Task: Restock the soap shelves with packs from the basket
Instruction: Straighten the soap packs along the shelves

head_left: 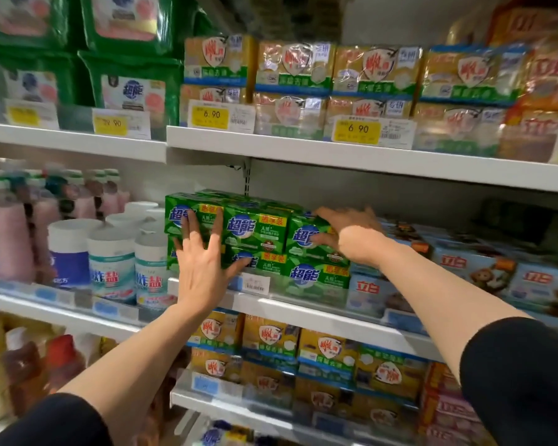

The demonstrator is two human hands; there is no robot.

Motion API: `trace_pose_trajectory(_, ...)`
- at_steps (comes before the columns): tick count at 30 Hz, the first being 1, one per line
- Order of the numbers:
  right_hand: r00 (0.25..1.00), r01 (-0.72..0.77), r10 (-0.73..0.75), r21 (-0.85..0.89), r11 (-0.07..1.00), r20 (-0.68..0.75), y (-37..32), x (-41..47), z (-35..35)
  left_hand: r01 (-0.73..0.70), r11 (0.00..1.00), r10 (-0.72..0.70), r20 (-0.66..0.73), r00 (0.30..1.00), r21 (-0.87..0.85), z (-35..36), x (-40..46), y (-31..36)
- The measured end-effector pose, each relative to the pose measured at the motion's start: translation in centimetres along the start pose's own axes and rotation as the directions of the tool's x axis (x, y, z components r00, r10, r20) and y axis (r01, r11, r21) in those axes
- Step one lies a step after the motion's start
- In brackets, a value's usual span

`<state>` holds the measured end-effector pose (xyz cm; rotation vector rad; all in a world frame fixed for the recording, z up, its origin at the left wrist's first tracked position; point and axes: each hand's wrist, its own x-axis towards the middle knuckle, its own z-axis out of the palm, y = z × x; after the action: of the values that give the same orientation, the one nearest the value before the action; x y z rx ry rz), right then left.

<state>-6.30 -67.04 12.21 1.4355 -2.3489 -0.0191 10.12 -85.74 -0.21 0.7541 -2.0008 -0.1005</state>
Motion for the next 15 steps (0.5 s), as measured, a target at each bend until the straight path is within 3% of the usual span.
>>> trace_pose_trajectory(7, 0.995, 0.070, -0.062, 0.095, 0.993, -0.080, 0.2, -0.8, -0.4, 0.029, 0.999, -0.030, -0.038, 0.999, -0.029, -0.7, -0.3, -0.2)
trace_pose_trajectory(12, 0.956, 0.122, -0.121, -0.013, 0.992, -0.268, -2.8, -0.7, -0.5, 0.258, 0.965, -0.261, -0.048, 0.964, -0.054, -1.7, 0.5, -2.1)
trace_pose_trajectory(15, 0.934, 0.197, -0.242, -0.186, 0.963, -0.264, -6.3, 0.4, -0.3, 0.382, 0.893, -0.388, 0.023, 0.921, -0.238, -2.5, 1.3, -3.7)
